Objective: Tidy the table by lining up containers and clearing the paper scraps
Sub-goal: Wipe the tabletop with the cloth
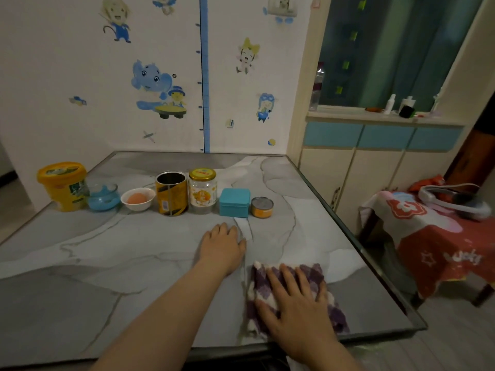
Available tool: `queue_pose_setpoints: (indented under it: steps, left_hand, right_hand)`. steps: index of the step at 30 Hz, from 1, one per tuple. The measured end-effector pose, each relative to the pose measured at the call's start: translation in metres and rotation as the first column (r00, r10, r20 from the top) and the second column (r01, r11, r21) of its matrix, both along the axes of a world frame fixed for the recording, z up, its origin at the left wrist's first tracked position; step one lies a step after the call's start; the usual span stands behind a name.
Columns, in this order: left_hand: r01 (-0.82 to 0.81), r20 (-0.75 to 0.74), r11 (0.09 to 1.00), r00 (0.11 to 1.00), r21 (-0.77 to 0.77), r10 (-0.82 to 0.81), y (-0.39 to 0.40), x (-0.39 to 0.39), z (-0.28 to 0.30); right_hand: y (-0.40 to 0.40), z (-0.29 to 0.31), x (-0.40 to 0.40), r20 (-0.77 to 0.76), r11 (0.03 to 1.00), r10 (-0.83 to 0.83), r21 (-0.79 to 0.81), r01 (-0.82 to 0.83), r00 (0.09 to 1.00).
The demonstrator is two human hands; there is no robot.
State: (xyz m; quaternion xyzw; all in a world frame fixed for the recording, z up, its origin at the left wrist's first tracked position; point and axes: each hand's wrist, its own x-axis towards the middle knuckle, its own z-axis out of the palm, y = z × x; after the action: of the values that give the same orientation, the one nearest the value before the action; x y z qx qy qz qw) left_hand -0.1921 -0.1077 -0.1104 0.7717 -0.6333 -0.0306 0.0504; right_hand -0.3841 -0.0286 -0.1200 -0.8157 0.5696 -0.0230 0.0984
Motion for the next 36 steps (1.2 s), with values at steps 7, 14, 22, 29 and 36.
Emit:
queue_pose_setpoints:
  steps: [7, 14, 22, 29, 36]
  left_hand:
    - [0.001, -0.099, 0.995, 0.995, -0.102, -0.011, -0.012, 0.003, -0.016]
    - [0.001, -0.084, 0.992, 0.996, -0.129, -0.012, -0.012, 0.001, -0.025]
    - [0.002, -0.085, 0.99, 0.996, -0.141, -0.014, -0.012, 0.004, -0.026]
    - [-0.002, -0.093, 0.993, 0.996, -0.122, -0.01, -0.013, 0.004, -0.025]
    - [-0.015, -0.109, 0.991, 0.994, -0.131, 0.0, -0.014, 0.005, -0.026]
  right_hand:
    - [-0.041, 0.004, 0.013, -0.045, 0.999, 0.013, 0.043, -0.011, 0.999]
    - [-0.096, -0.002, 0.037, -0.053, 0.998, 0.065, -0.016, -0.066, 0.996]
    - [-0.151, 0.001, 0.063, -0.025, 0.995, 0.092, -0.026, -0.092, 0.995]
    - [-0.159, -0.002, 0.064, -0.003, 0.992, 0.107, -0.071, -0.107, 0.994]
    - [-0.162, -0.004, 0.053, 0.02, 0.987, 0.145, -0.069, -0.143, 0.989]
